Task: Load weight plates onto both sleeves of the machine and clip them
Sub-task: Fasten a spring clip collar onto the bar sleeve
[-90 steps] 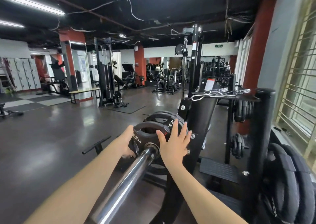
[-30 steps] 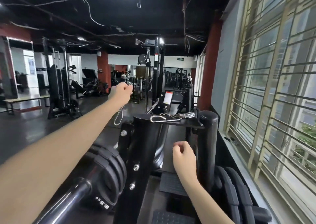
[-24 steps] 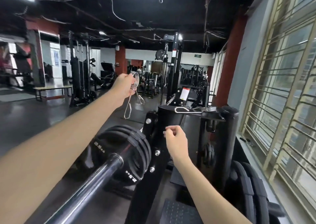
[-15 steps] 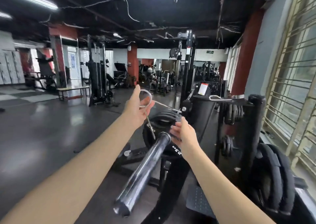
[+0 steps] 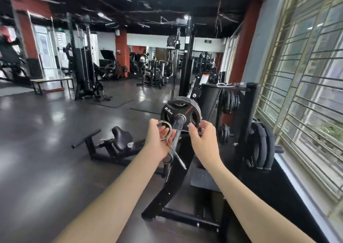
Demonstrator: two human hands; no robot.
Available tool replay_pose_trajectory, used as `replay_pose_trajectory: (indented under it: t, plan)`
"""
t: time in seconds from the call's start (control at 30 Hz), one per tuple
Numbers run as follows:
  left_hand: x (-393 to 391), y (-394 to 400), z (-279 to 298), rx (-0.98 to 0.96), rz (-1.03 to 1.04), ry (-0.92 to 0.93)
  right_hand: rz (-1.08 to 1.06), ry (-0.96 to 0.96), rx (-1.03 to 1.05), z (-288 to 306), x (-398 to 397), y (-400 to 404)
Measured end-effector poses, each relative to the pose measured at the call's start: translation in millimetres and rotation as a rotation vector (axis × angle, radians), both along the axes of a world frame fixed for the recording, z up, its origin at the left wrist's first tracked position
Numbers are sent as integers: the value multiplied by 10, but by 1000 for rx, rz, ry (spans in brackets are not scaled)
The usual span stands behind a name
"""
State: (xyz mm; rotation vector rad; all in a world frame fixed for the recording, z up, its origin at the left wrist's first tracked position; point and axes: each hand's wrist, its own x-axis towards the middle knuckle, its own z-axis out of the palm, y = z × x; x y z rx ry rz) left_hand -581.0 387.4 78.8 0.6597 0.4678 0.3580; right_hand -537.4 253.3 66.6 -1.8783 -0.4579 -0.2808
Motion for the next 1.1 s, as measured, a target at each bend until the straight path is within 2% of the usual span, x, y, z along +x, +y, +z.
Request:
replay_pose_trajectory:
  t: [0.07,0.1,0.17,0.27,0.33,0.4,0.53,0.77,0.93,1.1]
  plan:
    - [-63,-85,-58,28,23,0,24,-15,-149,-84,-118,-74]
    - [-74,-112,-80,61,38,-5,39,96,-125,-75,-186,-122]
    - [-130,-173,-133,137,56,-12,27,447,-23,-85,-237,-251]
    - [-224,-232,-215,287,39,-14,250,982,136,-157,-247,-496]
    - [-296,-309,-273,287,3,-31,417,1179,229,-260,-307,-658]
    - [-358,-404,-331,298,24,-27,570,1286,268,-426,-413,-766]
    - [-511,-502,-407,280,57,28,812,1236,185,-626,-594,-850]
    - [-655,-510,-358,292,25,16,953,1049,-180,-558,-804,-739]
    - [-692,-412,-366,237,62,59,970,1100,2,-685,-745,-665]
    - [-652,-277,-492,176,27,100,950,1058,-16,-721,-607,-606]
